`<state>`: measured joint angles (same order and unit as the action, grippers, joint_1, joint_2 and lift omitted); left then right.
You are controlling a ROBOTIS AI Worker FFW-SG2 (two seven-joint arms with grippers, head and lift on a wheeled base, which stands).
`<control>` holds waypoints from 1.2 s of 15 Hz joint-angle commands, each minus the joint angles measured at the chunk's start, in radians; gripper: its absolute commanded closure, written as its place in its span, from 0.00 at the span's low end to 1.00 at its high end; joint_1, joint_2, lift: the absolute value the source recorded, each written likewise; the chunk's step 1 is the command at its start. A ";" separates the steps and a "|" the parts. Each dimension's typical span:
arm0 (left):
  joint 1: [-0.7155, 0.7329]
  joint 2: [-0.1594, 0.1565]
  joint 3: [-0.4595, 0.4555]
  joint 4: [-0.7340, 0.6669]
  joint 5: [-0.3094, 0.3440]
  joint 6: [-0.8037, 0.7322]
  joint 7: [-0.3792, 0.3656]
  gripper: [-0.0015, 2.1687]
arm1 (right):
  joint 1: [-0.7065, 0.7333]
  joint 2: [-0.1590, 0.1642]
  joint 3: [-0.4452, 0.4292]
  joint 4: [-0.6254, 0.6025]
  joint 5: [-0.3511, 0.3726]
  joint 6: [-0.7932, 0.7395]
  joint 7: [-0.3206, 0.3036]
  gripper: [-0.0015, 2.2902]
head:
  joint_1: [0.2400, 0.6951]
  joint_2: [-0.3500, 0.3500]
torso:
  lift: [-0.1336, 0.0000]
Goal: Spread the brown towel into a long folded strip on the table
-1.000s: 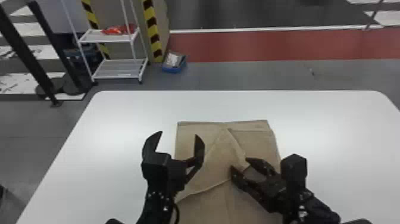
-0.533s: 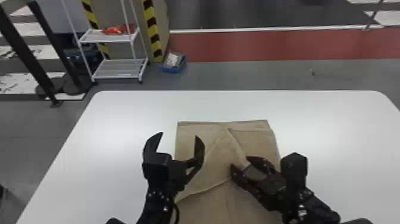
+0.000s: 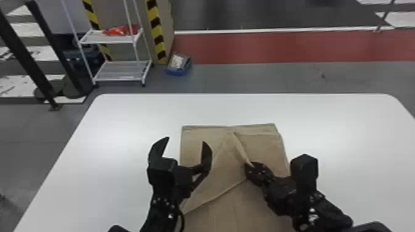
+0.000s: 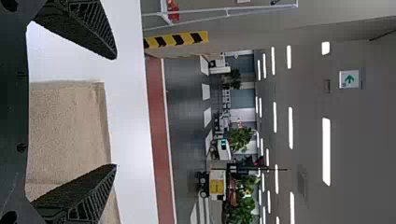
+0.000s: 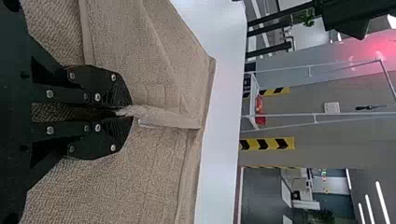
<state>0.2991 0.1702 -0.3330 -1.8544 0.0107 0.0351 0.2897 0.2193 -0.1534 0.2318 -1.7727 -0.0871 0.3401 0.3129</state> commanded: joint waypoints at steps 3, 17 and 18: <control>-0.008 0.000 -0.006 0.001 -0.002 0.004 0.000 0.02 | 0.034 -0.006 -0.031 -0.079 0.020 -0.006 -0.012 0.42 | 1.00 0.59 | 0.11; -0.008 0.000 -0.003 0.014 -0.002 0.001 0.002 0.02 | 0.075 -0.006 -0.080 -0.160 0.053 0.006 -0.012 0.54 | 1.00 0.55 | 0.11; -0.008 0.000 -0.003 0.014 -0.002 -0.002 0.002 0.02 | 0.089 -0.009 -0.095 -0.189 0.059 0.012 -0.012 0.54 | 1.00 0.54 | 0.11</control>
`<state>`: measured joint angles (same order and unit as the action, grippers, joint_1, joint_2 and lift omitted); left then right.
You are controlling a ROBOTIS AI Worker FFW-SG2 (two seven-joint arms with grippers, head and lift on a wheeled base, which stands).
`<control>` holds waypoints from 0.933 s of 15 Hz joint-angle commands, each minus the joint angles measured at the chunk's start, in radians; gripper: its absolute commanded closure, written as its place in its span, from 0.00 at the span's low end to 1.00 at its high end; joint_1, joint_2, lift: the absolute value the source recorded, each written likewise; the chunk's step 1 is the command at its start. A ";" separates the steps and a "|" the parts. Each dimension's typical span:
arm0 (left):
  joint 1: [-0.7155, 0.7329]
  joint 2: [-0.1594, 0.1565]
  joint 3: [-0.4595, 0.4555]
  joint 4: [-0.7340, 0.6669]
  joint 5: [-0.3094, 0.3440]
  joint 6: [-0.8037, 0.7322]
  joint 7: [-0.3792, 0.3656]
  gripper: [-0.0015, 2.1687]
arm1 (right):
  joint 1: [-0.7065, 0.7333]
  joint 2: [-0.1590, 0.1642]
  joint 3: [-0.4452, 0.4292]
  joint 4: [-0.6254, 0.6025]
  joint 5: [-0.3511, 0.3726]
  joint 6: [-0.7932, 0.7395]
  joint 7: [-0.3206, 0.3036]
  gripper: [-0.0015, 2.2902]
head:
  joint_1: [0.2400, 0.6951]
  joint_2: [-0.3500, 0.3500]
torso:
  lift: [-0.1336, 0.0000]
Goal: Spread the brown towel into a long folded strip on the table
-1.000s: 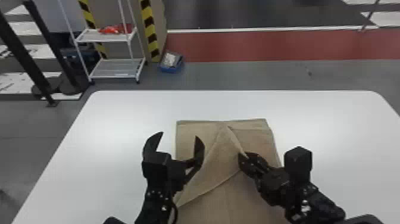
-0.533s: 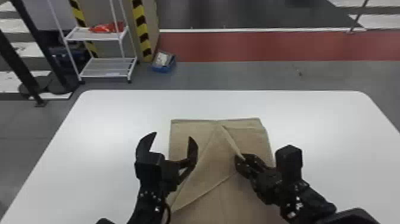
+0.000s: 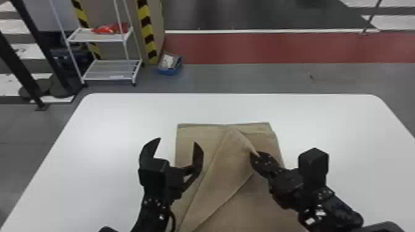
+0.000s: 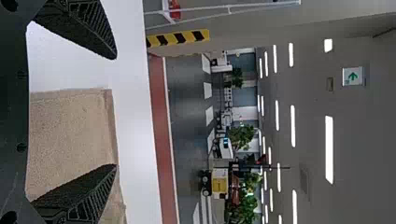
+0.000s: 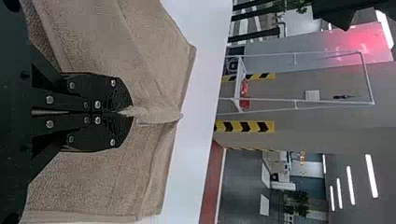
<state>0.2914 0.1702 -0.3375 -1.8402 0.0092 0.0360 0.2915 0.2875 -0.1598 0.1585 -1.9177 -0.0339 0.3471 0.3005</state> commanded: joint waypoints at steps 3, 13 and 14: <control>0.000 -0.001 0.003 0.001 0.000 -0.003 0.000 0.02 | 0.058 -0.003 -0.136 -0.093 0.011 0.014 0.000 0.54 | 1.00 0.51 | 0.11; 0.000 -0.011 0.006 0.019 0.002 -0.031 0.015 0.02 | 0.124 0.000 -0.764 -0.136 -0.212 0.008 0.075 0.54 | 1.00 0.04 | 0.11; 0.000 -0.011 0.006 0.019 0.000 -0.034 0.014 0.02 | 0.114 -0.004 -0.807 -0.109 -0.213 0.008 0.077 0.54 | 1.00 0.00 | 0.11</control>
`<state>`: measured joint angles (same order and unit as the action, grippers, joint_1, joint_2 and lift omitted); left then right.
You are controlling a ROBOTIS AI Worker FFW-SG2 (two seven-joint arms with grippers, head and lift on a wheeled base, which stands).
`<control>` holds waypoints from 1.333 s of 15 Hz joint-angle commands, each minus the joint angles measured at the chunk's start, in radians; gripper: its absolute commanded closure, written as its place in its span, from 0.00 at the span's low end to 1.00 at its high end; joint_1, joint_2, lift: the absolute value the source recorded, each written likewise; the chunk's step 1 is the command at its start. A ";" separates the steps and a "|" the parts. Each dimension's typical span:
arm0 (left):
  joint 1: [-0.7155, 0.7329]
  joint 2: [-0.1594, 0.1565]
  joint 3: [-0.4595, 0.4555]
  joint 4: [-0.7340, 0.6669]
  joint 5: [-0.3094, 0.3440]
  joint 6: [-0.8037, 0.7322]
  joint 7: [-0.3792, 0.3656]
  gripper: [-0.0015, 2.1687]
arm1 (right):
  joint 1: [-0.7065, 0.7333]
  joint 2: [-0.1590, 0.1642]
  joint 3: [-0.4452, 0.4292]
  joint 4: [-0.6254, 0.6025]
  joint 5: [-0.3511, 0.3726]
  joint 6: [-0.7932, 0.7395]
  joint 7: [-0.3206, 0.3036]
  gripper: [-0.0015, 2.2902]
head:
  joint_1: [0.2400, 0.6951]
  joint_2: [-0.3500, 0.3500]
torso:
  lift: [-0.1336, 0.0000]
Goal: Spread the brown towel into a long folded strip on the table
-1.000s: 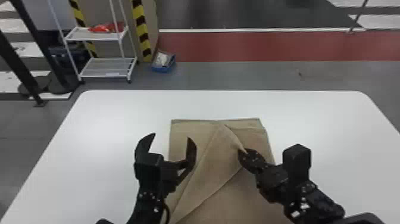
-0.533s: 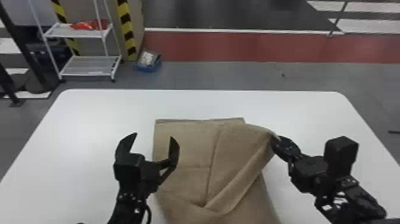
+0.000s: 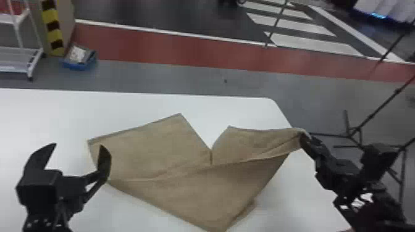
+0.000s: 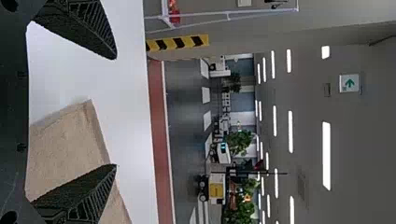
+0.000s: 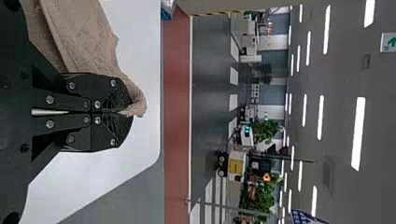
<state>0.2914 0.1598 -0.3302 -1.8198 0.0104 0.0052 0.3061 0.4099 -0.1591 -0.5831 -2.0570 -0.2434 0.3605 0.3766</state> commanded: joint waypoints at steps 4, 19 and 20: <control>-0.012 0.000 -0.010 0.017 0.000 0.003 -0.016 0.02 | -0.048 -0.046 -0.130 0.149 0.001 0.010 0.013 0.54 | 1.00 0.00 | 0.11; -0.170 -0.023 -0.004 0.180 0.083 0.209 -0.233 0.30 | -0.105 -0.053 0.068 0.167 0.062 0.016 0.013 0.54 | 1.00 0.00 | 0.11; -0.176 -0.026 -0.003 0.188 0.083 0.215 -0.242 0.30 | -0.106 -0.053 0.074 0.167 0.069 0.016 0.013 0.54 | 1.00 0.00 | 0.11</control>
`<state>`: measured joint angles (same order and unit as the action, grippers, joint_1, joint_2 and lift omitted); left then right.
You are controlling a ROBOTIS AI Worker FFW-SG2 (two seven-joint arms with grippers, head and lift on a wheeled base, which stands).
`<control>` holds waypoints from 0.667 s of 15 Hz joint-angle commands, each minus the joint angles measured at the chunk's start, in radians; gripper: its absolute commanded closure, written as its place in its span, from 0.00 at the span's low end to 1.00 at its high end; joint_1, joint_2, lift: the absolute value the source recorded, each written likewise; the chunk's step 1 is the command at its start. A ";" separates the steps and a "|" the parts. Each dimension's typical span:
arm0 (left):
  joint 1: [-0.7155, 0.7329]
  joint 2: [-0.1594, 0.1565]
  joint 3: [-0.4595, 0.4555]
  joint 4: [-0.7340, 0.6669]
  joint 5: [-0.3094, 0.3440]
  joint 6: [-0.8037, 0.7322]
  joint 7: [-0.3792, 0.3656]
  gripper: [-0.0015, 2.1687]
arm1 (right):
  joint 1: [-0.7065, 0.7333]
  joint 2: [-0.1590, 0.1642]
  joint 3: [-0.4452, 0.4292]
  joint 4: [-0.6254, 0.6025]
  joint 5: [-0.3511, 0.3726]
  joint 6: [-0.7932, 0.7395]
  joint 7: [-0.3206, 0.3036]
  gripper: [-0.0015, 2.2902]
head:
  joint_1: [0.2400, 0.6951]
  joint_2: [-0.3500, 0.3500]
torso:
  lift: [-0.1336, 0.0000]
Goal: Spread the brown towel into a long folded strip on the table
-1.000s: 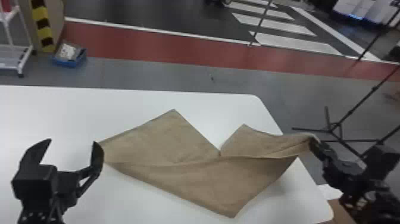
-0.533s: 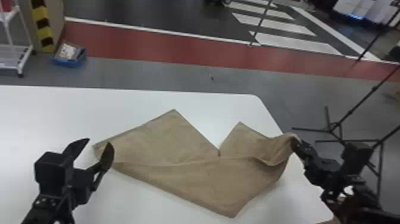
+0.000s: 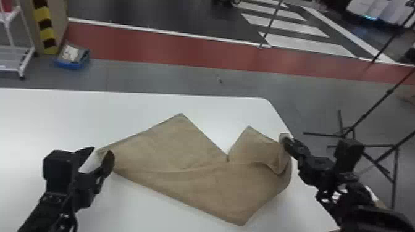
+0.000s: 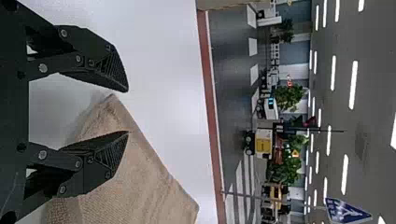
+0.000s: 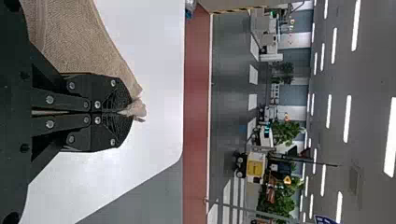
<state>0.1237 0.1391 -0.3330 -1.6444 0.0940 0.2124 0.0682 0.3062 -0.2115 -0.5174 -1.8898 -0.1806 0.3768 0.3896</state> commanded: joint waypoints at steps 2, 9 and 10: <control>-0.022 -0.006 0.000 0.023 -0.002 0.029 -0.008 0.30 | -0.004 -0.002 0.013 0.000 0.006 0.000 0.002 0.54 | 1.00 0.00 | 0.11; -0.041 -0.006 0.022 0.054 -0.003 0.038 -0.021 0.34 | -0.032 -0.009 0.034 0.035 0.013 -0.006 0.009 0.54 | 1.00 0.00 | 0.11; -0.041 -0.006 0.025 0.054 -0.005 0.042 -0.021 0.34 | -0.033 -0.009 0.034 0.037 0.013 -0.009 0.011 0.54 | 1.00 0.00 | 0.11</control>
<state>0.0838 0.1335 -0.3118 -1.5913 0.0915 0.2496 0.0475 0.2762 -0.2205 -0.4847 -1.8565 -0.1679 0.3716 0.3993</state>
